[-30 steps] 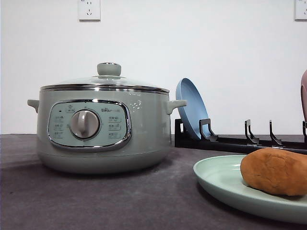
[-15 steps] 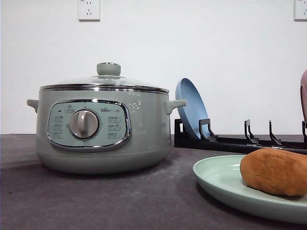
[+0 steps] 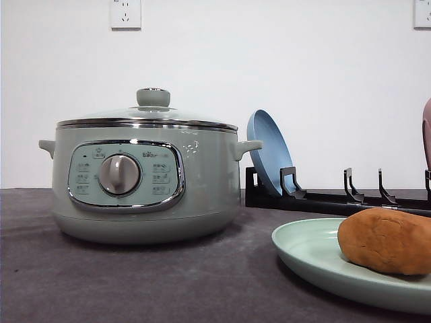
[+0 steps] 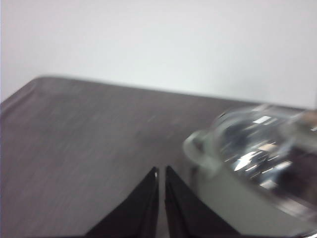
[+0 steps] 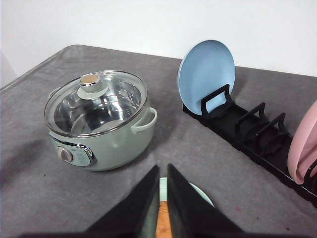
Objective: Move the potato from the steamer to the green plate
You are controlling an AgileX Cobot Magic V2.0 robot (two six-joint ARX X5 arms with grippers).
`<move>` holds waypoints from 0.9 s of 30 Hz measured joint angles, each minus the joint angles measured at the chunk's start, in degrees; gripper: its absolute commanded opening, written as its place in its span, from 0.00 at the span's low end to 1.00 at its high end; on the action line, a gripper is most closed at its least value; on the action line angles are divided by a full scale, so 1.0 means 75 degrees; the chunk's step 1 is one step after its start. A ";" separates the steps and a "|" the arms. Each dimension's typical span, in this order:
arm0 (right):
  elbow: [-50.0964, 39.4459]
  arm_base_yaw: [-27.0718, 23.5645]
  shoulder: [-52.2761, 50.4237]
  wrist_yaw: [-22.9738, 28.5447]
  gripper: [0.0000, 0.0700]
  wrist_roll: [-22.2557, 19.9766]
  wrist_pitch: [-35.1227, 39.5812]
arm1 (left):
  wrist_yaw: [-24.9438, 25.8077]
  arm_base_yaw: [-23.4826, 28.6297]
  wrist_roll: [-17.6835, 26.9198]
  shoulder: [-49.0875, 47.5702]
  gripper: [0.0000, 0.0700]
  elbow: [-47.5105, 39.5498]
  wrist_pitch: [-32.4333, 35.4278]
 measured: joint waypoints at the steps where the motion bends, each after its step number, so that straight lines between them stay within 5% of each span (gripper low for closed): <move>1: 0.0002 0.0000 0.0000 0.0000 0.02 0.0000 0.0000 | 0.0000 0.0177 0.0000 -0.0114 0.02 -0.0404 0.0092; 8: 0.0002 0.0000 0.0000 0.0000 0.02 0.0000 0.0000 | 0.0003 0.1204 0.0000 -0.0888 0.02 -0.2125 0.0134; 19: 0.0002 0.0000 0.0006 0.0002 0.02 0.0000 0.0000 | 0.0065 0.1417 0.0151 -0.1707 0.02 -0.2630 0.0898; 27: 0.0000 0.0000 0.0009 0.0000 0.02 0.0000 0.0000 | 0.1383 0.1420 0.0859 -0.1714 0.02 -0.2679 0.0938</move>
